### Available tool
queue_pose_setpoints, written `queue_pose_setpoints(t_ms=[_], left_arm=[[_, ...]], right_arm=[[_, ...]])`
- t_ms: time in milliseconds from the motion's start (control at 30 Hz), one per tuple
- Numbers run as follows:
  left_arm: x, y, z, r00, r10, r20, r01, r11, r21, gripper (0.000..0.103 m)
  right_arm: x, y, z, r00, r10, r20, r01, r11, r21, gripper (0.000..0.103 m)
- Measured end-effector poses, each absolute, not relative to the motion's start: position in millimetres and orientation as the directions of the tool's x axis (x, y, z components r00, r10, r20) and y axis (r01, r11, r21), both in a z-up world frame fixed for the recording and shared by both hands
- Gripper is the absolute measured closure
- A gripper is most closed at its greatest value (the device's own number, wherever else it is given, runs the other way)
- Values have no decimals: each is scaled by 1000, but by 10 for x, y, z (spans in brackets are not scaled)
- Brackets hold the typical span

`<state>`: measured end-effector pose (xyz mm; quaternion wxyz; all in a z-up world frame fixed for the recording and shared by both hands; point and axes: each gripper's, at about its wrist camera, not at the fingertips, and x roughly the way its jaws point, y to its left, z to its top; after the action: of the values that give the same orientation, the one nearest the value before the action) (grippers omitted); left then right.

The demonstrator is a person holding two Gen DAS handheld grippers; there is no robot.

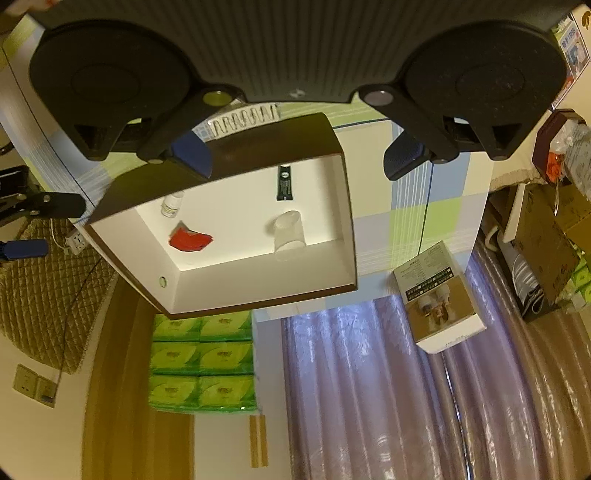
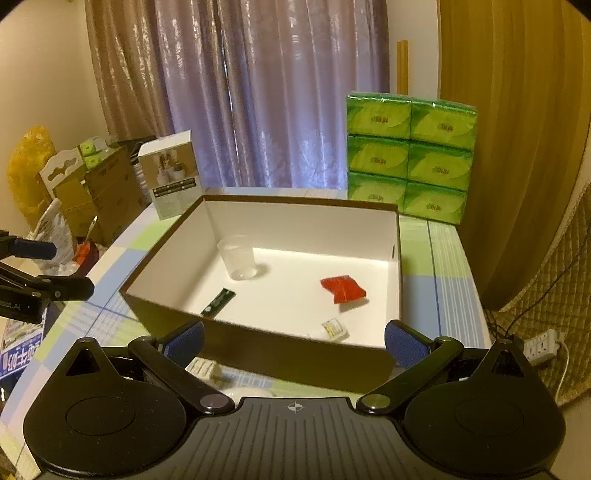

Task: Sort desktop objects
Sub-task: 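Withdraw both tools from the box toward the remaining items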

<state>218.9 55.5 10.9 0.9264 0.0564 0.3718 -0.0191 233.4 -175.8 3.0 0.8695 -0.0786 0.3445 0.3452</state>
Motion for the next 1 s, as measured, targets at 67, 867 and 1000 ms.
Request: queue_pose_setpoints(t_ms=[67,867,1000], left_arm=[[2122,525,101,719,-8,-695,86,993,77,5],[1585,318,-384,653,-47,-756,105,994,29,5],[1571,295,-441,643,-49,-764,110,994,29,5]], right_arm=[[2287,-1789,20,520,545,-657,-652,750,106,2],[1741,-2069,-469,442,478,-759,-627,770,119,2],[1716,-2069,-527,430,473,-769,-625,770,124,2]])
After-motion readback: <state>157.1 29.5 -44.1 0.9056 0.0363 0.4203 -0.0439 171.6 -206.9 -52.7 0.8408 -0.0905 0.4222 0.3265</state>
